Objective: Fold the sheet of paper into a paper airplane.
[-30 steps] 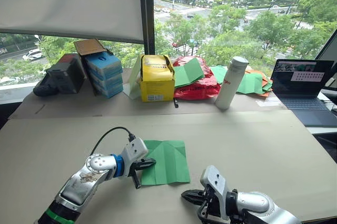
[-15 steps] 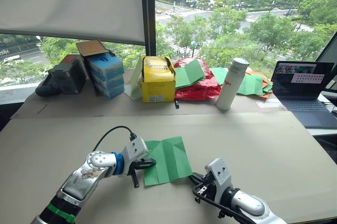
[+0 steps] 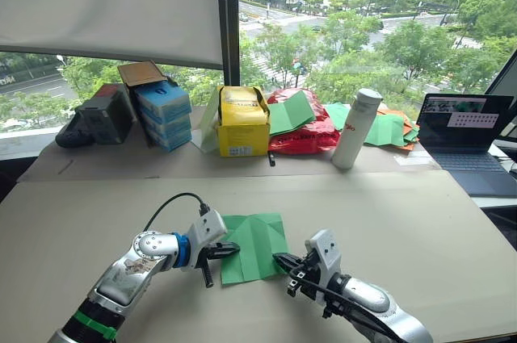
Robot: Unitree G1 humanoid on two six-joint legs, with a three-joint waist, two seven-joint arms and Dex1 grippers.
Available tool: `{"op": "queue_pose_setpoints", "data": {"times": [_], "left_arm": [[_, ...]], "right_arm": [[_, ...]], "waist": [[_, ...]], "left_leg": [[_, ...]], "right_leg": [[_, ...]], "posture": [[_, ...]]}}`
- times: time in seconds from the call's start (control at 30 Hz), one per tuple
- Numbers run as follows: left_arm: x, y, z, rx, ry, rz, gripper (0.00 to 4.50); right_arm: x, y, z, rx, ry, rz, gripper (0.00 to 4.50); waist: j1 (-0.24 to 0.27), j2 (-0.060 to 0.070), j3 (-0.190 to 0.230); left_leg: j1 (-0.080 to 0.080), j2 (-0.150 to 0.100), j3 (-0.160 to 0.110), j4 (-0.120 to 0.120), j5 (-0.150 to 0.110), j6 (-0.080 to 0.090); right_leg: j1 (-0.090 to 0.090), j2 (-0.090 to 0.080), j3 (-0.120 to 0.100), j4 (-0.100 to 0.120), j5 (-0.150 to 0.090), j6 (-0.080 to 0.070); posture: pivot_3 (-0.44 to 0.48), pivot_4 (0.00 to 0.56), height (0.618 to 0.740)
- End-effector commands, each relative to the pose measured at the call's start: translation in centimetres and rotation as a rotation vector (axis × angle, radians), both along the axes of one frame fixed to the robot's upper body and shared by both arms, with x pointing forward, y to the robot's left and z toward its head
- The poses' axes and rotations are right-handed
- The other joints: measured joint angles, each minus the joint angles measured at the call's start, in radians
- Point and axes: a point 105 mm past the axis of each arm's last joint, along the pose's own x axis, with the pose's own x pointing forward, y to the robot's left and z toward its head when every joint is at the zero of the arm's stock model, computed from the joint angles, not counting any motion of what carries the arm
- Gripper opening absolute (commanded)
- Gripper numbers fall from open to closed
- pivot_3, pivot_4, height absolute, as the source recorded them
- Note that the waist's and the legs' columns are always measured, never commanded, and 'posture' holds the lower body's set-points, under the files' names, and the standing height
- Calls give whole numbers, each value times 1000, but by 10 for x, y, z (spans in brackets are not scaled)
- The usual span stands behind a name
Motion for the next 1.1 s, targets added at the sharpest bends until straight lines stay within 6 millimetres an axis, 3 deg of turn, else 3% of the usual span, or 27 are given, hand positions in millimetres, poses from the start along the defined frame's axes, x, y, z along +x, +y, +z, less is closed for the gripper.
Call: {"op": "queue_pose_setpoints", "data": {"times": [0.03,0.2,0.33,0.63,0.87,1.1], "left_arm": [[-4,14,-30,81,90,58,0],[-3,13,-30,79,91,54,0],[-3,13,-30,78,91,57,0],[-5,14,-30,78,94,60,0],[-3,16,-28,82,89,60,0],[-1,18,-27,85,83,62,0]], "right_arm": [[-12,-2,21,17,-51,98,51],[-47,2,11,-33,43,296,51],[-36,-4,-7,-138,33,228,51],[-28,-10,-14,-163,-30,45,51],[-15,-5,-9,-33,-66,-99,51],[-11,6,-6,78,-52,-104,51]], "waist": [[0,1,0],[1,0,0],[2,0,0],[3,0,0],[2,0,-1],[-1,0,-1]], "left_leg": [[0,0,0,0,0,0],[0,0,0,0,0,0],[0,0,0,0,0,0],[0,0,0,0,0,0],[0,1,0,0,0,0],[1,1,-1,0,0,0]], "right_leg": [[0,0,0,0,0,0],[1,-1,0,0,0,0],[1,-1,0,0,0,0],[0,-2,0,0,0,1],[-2,-2,0,0,-1,1],[-2,-3,-1,0,-1,1]], "posture": [[0,150,740],[0,150,740],[0,150,740],[0,150,740],[0,150,740],[0,150,740]]}}
